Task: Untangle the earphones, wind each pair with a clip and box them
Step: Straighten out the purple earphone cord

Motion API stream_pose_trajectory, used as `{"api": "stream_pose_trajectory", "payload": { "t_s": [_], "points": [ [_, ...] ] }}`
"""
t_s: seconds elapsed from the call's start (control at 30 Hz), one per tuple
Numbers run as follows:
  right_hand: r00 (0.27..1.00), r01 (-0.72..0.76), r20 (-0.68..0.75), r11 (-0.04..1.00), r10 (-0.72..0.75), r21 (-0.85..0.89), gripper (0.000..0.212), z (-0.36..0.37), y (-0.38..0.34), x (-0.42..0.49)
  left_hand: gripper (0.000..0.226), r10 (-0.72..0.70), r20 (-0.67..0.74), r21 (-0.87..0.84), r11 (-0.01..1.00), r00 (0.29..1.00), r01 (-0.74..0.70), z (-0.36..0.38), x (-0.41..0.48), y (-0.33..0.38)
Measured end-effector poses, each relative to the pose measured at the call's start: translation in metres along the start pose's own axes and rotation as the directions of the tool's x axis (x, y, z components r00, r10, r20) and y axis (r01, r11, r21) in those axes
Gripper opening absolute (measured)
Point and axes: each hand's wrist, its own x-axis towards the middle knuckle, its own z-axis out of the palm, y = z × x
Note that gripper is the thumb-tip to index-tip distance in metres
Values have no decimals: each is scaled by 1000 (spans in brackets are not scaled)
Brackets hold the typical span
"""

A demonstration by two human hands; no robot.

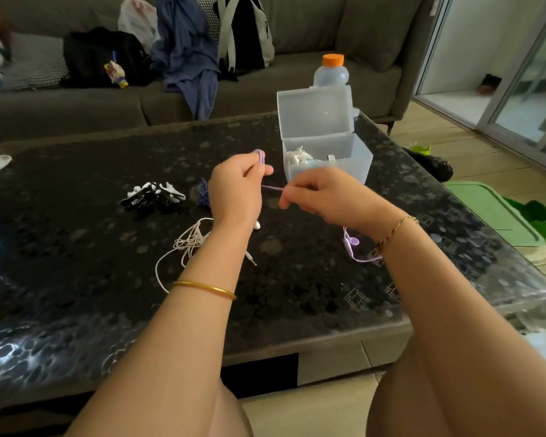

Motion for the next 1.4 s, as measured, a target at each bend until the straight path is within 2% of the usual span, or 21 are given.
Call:
{"api": "stream_pose_trajectory", "payload": {
  "t_s": [0.07,0.1,0.23,0.33,0.43,0.5,0.6,0.63,0.67,0.73,0.8,0.9,0.97,1.03,1.1,1.17,1.27,1.4],
  "points": [
    [986,17,-167,999,-9,46,19,-7,2,1,25,67,49,172,982,997,-75,-2,0,-2],
    [970,17,-244,999,-8,35,19,-10,5,2,27,47,109,190,980,993,-67,-2,0,-1],
    [896,-26,-444,1000,19,-9,18,-10,22,11,32,-101,400,129,990,911,54,-1,-4,13],
    [859,-49,-508,998,67,48,15,-3,28,18,28,-185,510,9,978,840,210,-1,-5,19],
    [866,-57,-491,995,89,81,14,3,30,21,26,-238,596,-117,919,767,376,-2,-5,21],
    [892,-47,-442,993,92,111,16,6,29,20,24,-236,664,-219,845,709,487,-5,-4,23],
    [936,-79,-315,968,154,238,23,7,22,16,24,-240,716,-431,586,655,686,-11,-2,25],
    [951,-97,-259,957,170,273,25,8,19,15,24,-252,702,-485,515,666,706,-12,-2,25],
    [964,-113,-199,948,177,296,27,10,16,14,24,-268,672,-521,491,690,698,-11,-2,25],
    [981,-137,-91,944,172,302,28,15,10,11,22,-305,579,-577,502,756,644,-9,-2,25],
    [989,-137,-23,965,146,221,25,17,7,9,18,-354,459,-615,535,815,579,-7,-1,25],
    [994,-79,76,996,75,42,26,15,1,5,16,-385,231,-533,719,894,447,-3,-1,19],
    [990,-42,132,999,44,-16,26,13,-3,3,21,-272,96,-408,867,958,287,-2,-1,14],
    [994,-13,112,1000,16,-27,25,9,-6,1,28,-72,26,-139,987,997,75,-3,-1,6],
    [1000,22,-21,998,-23,-53,23,2,-5,2,31,80,36,148,985,996,-85,-4,-1,0],
    [983,22,-177,992,-44,-127,20,-6,2,5,31,92,123,255,959,988,-121,-4,-2,3],
    [934,-15,-352,981,-54,-192,18,-9,16,11,30,-59,314,220,976,948,-12,-2,-4,13],
    [882,-6,-470,996,-39,-94,17,-5,25,16,30,-188,502,-24,973,844,231,-4,-6,23]
  ]
}}
